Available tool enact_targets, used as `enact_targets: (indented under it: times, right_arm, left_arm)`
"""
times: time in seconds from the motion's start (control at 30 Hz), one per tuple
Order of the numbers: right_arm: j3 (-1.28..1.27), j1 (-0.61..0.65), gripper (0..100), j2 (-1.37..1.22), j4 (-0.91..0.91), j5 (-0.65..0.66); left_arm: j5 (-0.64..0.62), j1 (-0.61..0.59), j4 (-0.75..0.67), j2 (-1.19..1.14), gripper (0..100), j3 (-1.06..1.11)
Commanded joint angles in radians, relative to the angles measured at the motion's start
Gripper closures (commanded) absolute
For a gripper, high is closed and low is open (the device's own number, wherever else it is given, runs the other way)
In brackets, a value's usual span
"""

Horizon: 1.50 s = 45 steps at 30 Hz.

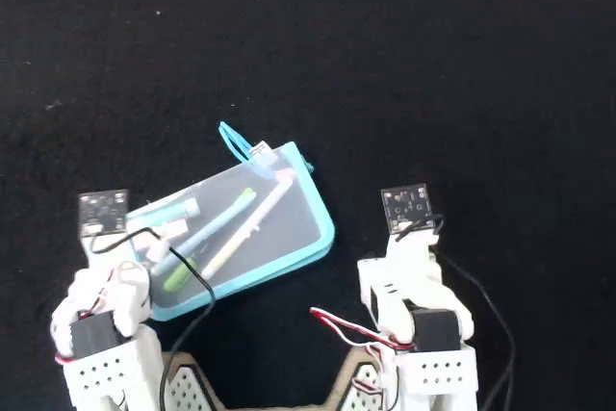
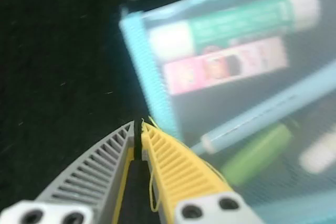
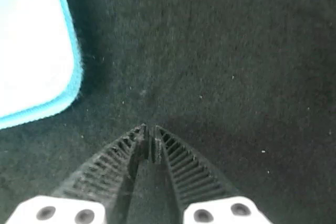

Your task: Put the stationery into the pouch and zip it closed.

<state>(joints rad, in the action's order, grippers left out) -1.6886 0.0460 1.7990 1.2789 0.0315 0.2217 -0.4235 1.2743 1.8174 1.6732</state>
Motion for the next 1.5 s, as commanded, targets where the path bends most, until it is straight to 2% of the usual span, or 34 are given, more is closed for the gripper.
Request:
enact_targets:
  times: [0.0, 0.13, 0.2, 0.27, 0.47, 0.63, 0.73, 0.87, 1.3, 1.37, 1.47]
  right_arm:
    - [0.004, -0.012, 98.3, 0.067, 0.014, 0.009]
    - [0.004, -0.012, 98.3, 0.067, 0.014, 0.009]
    - [0.004, -0.012, 98.3, 0.067, 0.014, 0.009]
    - [0.004, -0.012, 98.3, 0.067, 0.014, 0.009]
    - [0.004, -0.012, 98.3, 0.067, 0.014, 0.009]
    - [0.004, -0.012, 98.3, 0.067, 0.014, 0.009]
    - [0.004, -0.012, 98.3, 0.067, 0.014, 0.009]
    - [0.004, -0.012, 98.3, 0.067, 0.014, 0.009]
    - [0.004, -0.012, 98.3, 0.067, 0.014, 0.009]
    - [0.004, -0.012, 98.3, 0.067, 0.014, 0.009]
    - [0.004, -0.012, 98.3, 0.067, 0.014, 0.009]
  left_arm:
    - [0.011, -0.183, 0.000, 0.006, 97, 0.025]
    - [0.005, -0.312, -0.034, 0.006, 97, 0.025]
    - [0.003, -0.329, -0.057, 0.006, 97, 0.025]
    - [0.003, -0.294, -0.055, 0.005, 97, 0.025]
    - [0.003, 0.097, -0.020, 0.005, 97, 0.025]
    - [0.003, 0.466, -0.060, 0.006, 97, 0.025]
    - [0.002, 0.593, -0.100, 0.006, 97, 0.025]
    - [0.002, 0.541, -0.098, 0.006, 97, 0.025]
    - [0.002, 0.002, -0.124, 0.005, 97, 0.025]
    - [0.002, -0.008, -0.124, 0.005, 97, 0.025]
    - [-0.011, 0.088, -0.123, 0.002, 97, 0.025]
